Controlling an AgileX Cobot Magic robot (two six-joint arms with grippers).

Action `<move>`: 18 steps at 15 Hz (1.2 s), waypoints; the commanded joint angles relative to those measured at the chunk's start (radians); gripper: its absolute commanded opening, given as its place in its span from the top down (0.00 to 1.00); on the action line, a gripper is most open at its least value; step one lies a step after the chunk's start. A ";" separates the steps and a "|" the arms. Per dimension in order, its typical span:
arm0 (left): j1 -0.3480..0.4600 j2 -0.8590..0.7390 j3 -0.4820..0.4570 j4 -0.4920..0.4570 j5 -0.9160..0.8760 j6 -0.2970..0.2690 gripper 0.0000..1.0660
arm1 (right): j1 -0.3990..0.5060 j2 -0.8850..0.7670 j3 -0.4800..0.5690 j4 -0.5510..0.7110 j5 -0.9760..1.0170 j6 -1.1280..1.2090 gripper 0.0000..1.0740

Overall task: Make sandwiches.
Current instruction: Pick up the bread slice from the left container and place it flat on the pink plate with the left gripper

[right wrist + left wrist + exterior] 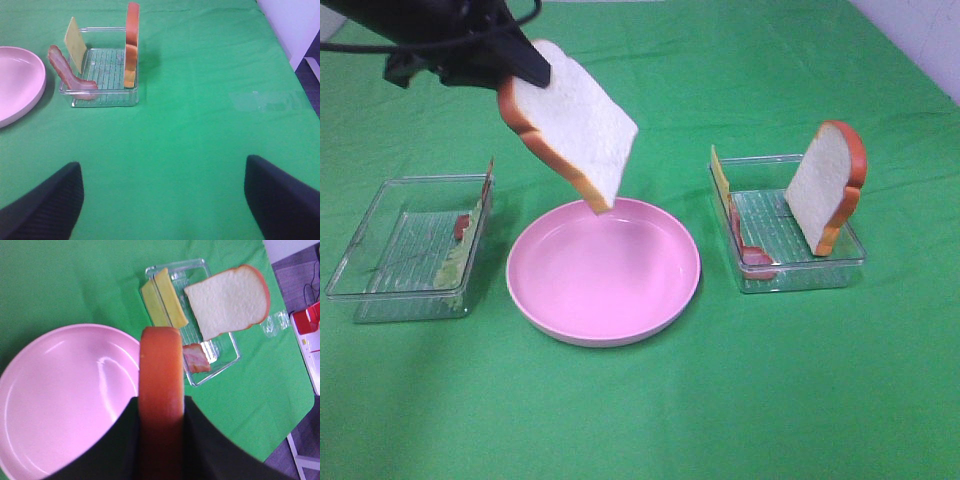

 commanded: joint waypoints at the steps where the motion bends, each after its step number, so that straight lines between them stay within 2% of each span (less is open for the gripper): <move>1: -0.044 0.068 -0.005 -0.025 -0.045 0.000 1.00 | -0.009 -0.014 0.001 0.003 -0.007 -0.003 0.23; 3: -0.075 0.131 -0.005 -0.026 -0.082 -0.022 1.00 | -0.009 -0.014 0.001 0.003 -0.007 -0.003 0.23; 5: -0.093 0.187 -0.005 -0.025 -0.098 -0.080 0.98 | -0.009 -0.014 0.001 0.003 -0.007 -0.003 0.23; 7: -0.101 0.215 -0.005 -0.024 -0.098 -0.103 0.90 | -0.009 -0.014 0.001 0.003 -0.007 -0.003 0.23; 10: -0.105 0.235 -0.005 -0.025 -0.101 -0.103 0.79 | -0.009 -0.014 0.001 0.003 -0.007 -0.003 0.23; 12: -0.105 0.240 -0.005 -0.023 -0.084 -0.103 0.64 | -0.009 -0.014 0.001 0.003 -0.007 -0.003 0.23; 13: -0.105 0.242 -0.005 -0.020 -0.070 -0.103 0.53 | -0.009 -0.014 0.001 0.003 -0.007 -0.003 0.23; 14: -0.105 0.242 -0.006 0.000 -0.060 -0.099 0.36 | -0.009 -0.014 0.001 0.003 -0.007 -0.003 0.23; 16: -0.105 0.242 -0.022 0.031 -0.038 -0.067 0.32 | -0.009 -0.014 0.001 0.003 -0.007 -0.003 0.23; 18: -0.105 0.242 -0.078 0.119 0.027 -0.064 0.32 | -0.009 -0.014 0.001 0.003 -0.007 -0.003 0.23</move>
